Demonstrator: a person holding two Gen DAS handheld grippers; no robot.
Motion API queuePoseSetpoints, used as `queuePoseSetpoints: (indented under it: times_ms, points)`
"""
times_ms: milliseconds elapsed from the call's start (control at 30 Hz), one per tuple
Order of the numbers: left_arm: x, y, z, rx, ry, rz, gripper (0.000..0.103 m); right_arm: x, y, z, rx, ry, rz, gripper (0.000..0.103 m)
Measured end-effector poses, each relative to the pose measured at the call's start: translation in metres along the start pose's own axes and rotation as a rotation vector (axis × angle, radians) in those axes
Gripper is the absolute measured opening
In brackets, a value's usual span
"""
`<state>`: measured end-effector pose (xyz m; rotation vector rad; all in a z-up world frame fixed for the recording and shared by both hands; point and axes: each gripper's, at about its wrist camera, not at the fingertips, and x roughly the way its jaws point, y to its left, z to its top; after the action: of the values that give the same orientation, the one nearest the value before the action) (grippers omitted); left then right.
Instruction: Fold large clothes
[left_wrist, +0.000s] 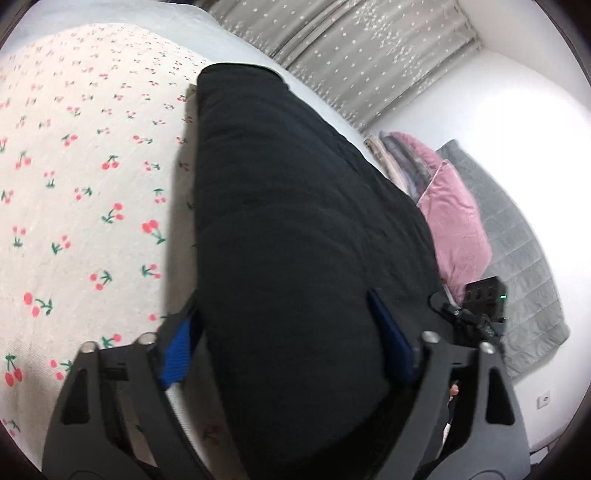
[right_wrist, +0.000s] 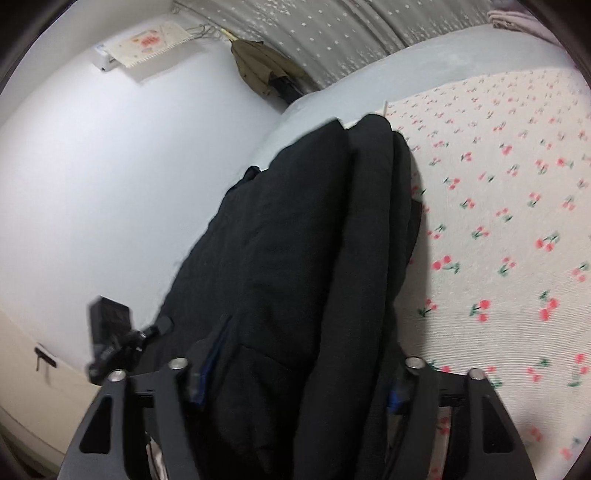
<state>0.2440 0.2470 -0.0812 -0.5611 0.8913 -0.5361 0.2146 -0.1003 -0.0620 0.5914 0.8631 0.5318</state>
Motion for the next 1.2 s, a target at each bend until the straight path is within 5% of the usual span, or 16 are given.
queuePoseSetpoints:
  times_ms: [233,433,733,933,1200]
  points:
    - [-0.018,-0.039,0.008,0.090,-0.033,0.178,0.090,-0.023,-0.003,0.002,0.013,0.005,-0.048,0.075]
    - [-0.045,-0.067,0.000,0.120,-0.065,0.350,0.098,-0.055,0.027,-0.002,-0.076,-0.011,-0.222,0.082]
    - [-0.055,-0.124,-0.056,0.169,-0.005,0.585,0.099,-0.103,0.075,-0.041,-0.191,-0.028,-0.487,0.086]
    - [-0.045,-0.154,-0.096,0.163,0.028,0.587,0.099,-0.122,0.087,-0.080,-0.171,0.008,-0.561,0.087]
    - [-0.025,-0.174,-0.136,0.239,0.057,0.684,0.099,-0.112,0.090,-0.120,-0.233,0.083,-0.657,0.087]
